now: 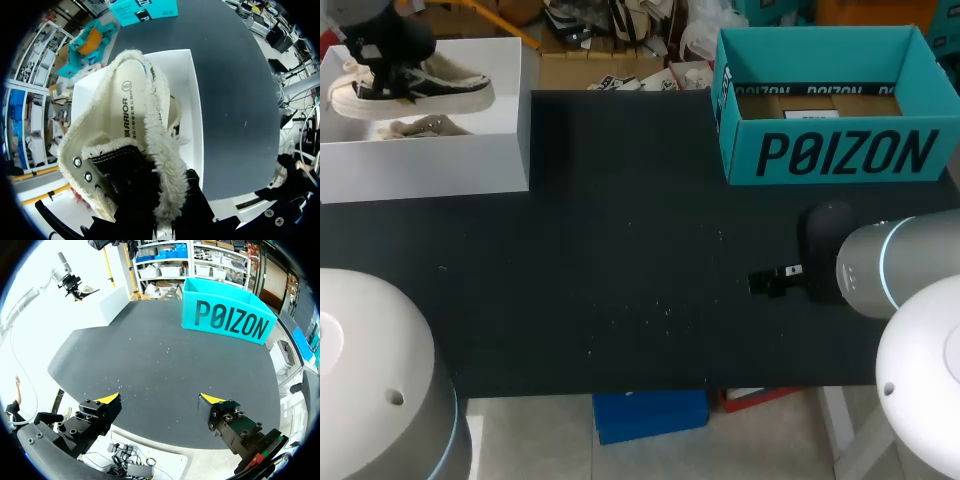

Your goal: Take the shoe out of the shoebox, open the shoe tongue, remove and reinsert the insole, then place the shoe into the shoebox

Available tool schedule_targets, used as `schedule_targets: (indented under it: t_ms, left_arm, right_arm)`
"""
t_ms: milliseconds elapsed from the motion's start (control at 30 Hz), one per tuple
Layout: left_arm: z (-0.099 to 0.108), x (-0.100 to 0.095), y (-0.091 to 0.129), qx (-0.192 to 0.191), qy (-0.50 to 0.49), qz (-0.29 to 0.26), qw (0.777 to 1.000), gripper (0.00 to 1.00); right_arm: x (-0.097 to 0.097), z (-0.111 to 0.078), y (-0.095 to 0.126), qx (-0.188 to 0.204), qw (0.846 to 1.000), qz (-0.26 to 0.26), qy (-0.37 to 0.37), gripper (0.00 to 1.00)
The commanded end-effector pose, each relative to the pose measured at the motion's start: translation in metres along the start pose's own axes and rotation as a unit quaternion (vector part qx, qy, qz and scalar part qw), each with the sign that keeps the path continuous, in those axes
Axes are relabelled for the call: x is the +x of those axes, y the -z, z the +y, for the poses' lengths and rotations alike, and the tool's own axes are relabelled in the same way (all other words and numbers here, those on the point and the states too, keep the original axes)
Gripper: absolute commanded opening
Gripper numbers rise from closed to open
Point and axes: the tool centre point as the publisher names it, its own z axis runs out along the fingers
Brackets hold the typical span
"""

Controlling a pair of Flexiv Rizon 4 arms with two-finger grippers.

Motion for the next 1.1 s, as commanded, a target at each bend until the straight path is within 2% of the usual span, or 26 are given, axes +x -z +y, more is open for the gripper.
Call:
schedule_targets:
  t_ms: [33, 233, 500, 867, 1100]
  left_arm:
    - [0.005, -0.006, 0.015, -0.004, 0.004, -0.005, 1.0, 0.0]
    - [0.016, -0.029, 0.017, -0.007, 0.014, -0.005, 1.0, 0.0]
    - [0.025, -0.056, 0.007, -0.008, 0.018, -0.001, 1.0, 0.0]
    - [0.03, -0.087, -0.022, -0.009, 0.019, 0.015, 1.0, 0.0]
    - [0.029, -0.1, -0.041, -0.014, 0.015, 0.026, 0.999, 0.0]
  right_arm:
    - [0.001, -0.001, -0.001, -0.002, 1.0, -0.001, 0.0, 1.0]
    - [0.001, -0.001, -0.001, -0.002, 1.0, -0.001, 0.0, 1.0]
    - [0.001, -0.001, -0.001, -0.002, 1.0, -0.001, 0.0, 1.0]
    - [0.001, -0.001, -0.001, -0.002, 1.0, -0.001, 0.0, 1.0]
    - [0.001, -0.001, -0.001, -0.002, 1.0, -0.001, 0.0, 1.0]
